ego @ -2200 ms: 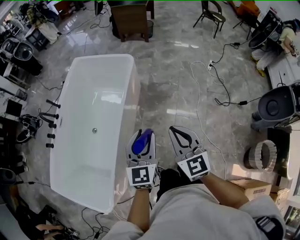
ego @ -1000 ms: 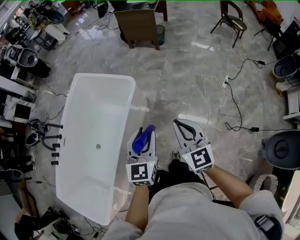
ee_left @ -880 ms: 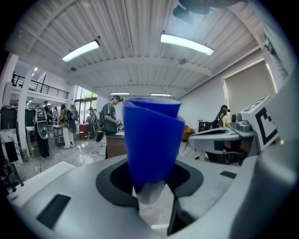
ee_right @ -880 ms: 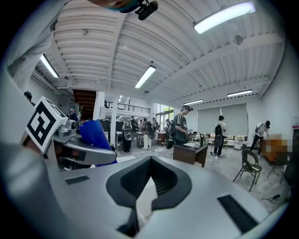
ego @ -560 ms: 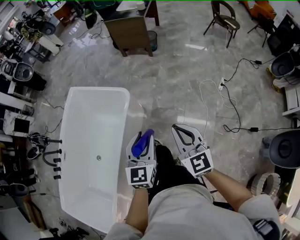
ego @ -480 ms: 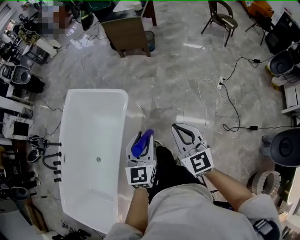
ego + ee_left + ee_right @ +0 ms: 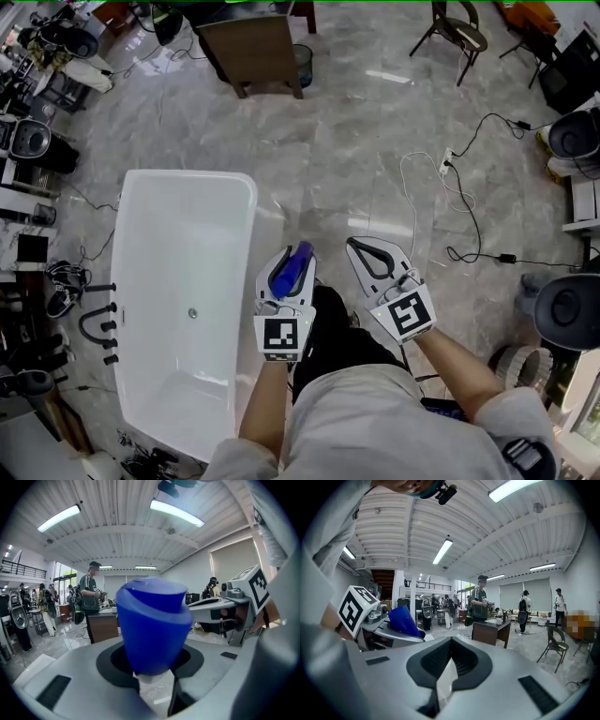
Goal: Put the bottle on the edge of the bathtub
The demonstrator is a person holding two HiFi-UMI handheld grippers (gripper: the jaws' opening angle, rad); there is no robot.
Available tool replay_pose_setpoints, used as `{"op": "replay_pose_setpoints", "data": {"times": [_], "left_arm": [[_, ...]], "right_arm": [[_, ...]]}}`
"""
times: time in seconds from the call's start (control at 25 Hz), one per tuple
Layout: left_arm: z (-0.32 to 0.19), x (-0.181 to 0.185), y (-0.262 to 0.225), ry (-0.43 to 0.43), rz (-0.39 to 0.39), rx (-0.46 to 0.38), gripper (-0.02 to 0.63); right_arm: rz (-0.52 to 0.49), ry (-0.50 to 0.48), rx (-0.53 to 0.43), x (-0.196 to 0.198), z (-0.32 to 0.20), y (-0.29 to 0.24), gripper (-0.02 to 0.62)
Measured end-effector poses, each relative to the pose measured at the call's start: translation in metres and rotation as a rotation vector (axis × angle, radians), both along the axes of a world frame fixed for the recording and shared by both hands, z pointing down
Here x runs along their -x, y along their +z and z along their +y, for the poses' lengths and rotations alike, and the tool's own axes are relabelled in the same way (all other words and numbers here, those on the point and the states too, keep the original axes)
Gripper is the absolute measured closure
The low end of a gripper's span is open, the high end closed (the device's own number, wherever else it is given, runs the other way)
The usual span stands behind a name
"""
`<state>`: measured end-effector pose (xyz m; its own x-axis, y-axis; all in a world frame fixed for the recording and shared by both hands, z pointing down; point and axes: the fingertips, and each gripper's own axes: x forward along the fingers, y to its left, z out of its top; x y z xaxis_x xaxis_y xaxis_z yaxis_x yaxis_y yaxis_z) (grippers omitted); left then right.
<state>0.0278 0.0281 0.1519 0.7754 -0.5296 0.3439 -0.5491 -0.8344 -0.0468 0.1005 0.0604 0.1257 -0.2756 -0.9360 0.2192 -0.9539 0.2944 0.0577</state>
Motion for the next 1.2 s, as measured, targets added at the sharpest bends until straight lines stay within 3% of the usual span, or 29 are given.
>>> {"op": "replay_pose_setpoints", "data": {"times": [0.16,0.28,0.52,0.76,0.96,1.08,1.2], "left_arm": [[-0.040,0.006,0.015,0.009,-0.025,0.023,0.443],[-0.071,0.007,0.027,0.018,-0.034,0.042,0.443],[-0.113,-0.001,0.047,0.138,-0.095,0.057,0.445],[-0.149,-0.005,0.060,0.185,-0.118,0.084,0.445],[-0.172,-0.031,0.079,0.225,-0.141,0.102,0.445],[-0.185,-0.049,0.089,0.259,-0.171,0.117,0.445],[-0.211,-0.068,0.097,0.239,-0.207,0.150,0.445]], "right_arm": [[0.008,-0.060,0.035,0.012,-0.043,0.013,0.589],[0.067,-0.145,0.067,0.023,-0.075,0.023,0.589],[0.181,-0.495,0.066,0.051,-0.118,0.023,0.589],[0.240,-0.749,0.066,0.073,-0.155,0.027,0.586],[0.237,-0.951,0.106,0.068,-0.181,0.046,0.479],[0.229,-1.079,0.136,0.060,-0.202,0.058,0.445],[0.258,-1.230,0.151,0.050,-0.226,0.070,0.436]]}}
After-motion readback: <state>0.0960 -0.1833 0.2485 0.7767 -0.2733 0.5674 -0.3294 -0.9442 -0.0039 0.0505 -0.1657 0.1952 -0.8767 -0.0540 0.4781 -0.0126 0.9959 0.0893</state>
